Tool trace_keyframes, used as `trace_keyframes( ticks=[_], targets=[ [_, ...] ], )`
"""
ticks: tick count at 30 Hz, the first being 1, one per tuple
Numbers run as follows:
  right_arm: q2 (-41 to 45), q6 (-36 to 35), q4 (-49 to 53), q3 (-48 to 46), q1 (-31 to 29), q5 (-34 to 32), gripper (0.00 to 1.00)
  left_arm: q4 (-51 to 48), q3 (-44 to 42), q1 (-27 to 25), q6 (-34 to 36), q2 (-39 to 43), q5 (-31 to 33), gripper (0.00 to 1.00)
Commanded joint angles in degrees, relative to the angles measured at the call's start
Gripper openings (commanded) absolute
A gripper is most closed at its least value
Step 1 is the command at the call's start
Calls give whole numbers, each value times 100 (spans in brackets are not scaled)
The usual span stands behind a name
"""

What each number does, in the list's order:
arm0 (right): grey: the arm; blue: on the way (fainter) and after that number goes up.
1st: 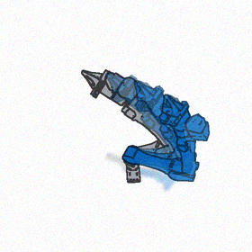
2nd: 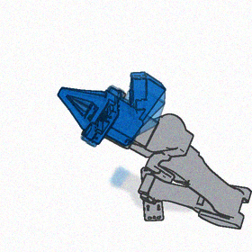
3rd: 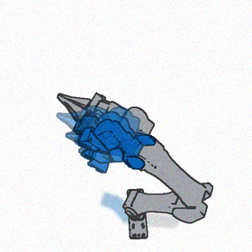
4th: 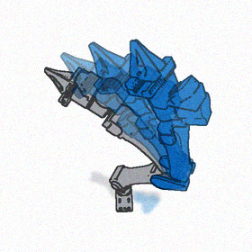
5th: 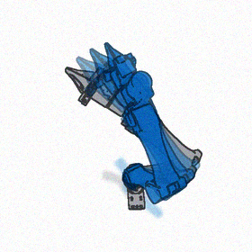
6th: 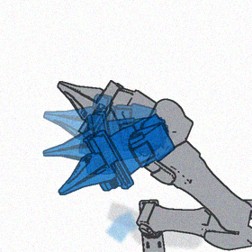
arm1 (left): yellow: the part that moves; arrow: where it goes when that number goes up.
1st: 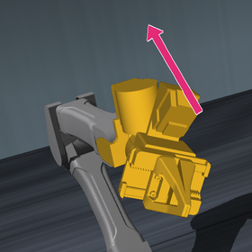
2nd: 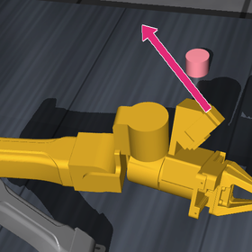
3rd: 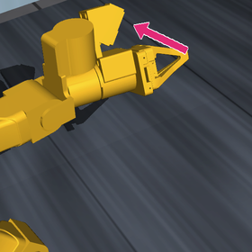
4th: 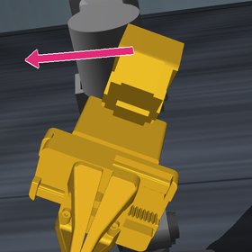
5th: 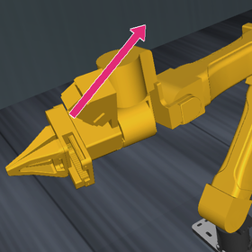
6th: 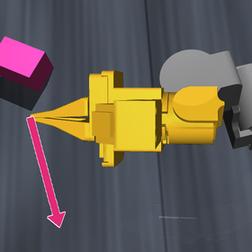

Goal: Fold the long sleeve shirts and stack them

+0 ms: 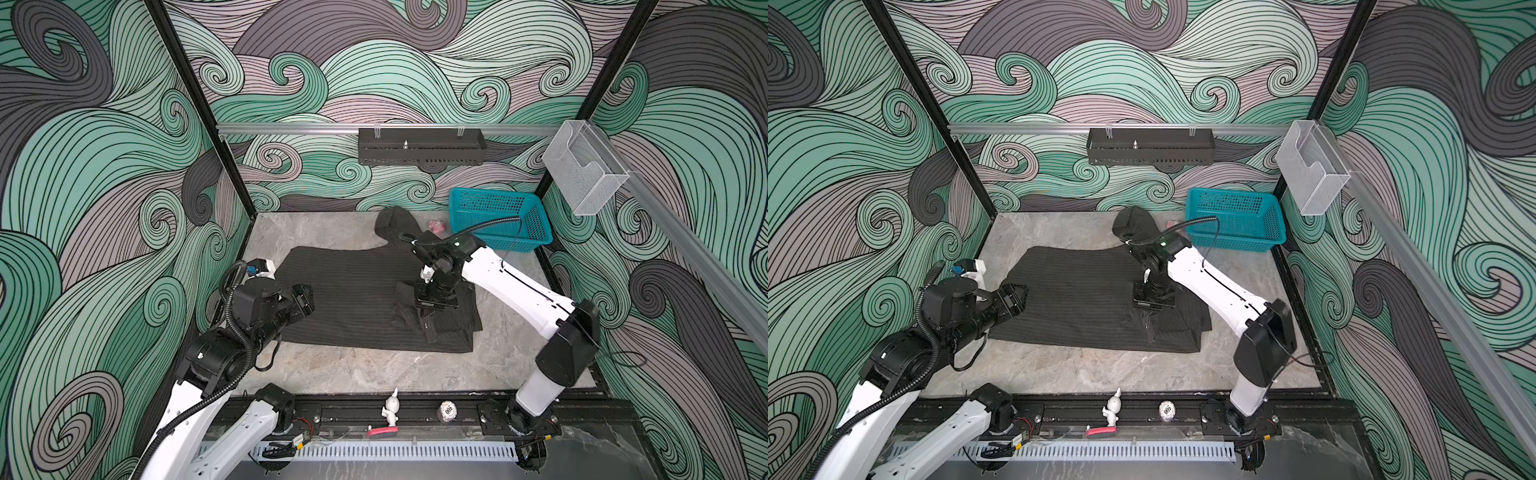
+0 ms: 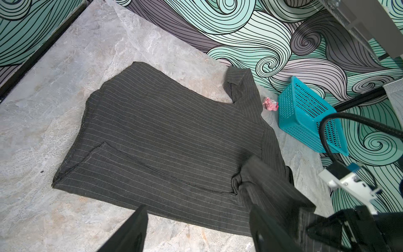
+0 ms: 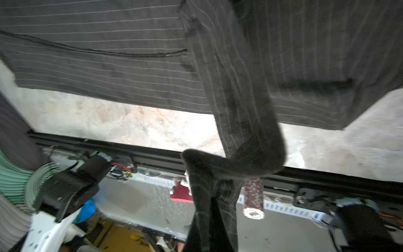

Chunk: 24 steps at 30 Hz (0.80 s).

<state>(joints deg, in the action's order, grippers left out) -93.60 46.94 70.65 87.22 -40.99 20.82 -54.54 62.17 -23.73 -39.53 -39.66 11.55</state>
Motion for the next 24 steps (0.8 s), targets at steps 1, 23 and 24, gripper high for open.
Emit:
trace_keyframes(
  ticks=[1, 23, 24],
  targets=[
    [981, 2738, -3010, -1366, -76, 1114, 0, -224, 294, 52, 202, 17, 173, 75],
    [-1345, 4171, -12593, -2618, -1054, -4008, 0, -680, 1309, 70, 587, 196, 1503, 76],
    [-1602, 4309, -12721, -2705, -1186, -4160, 0, -695, 1298, 68, 578, 210, 1505, 76]
  ],
)
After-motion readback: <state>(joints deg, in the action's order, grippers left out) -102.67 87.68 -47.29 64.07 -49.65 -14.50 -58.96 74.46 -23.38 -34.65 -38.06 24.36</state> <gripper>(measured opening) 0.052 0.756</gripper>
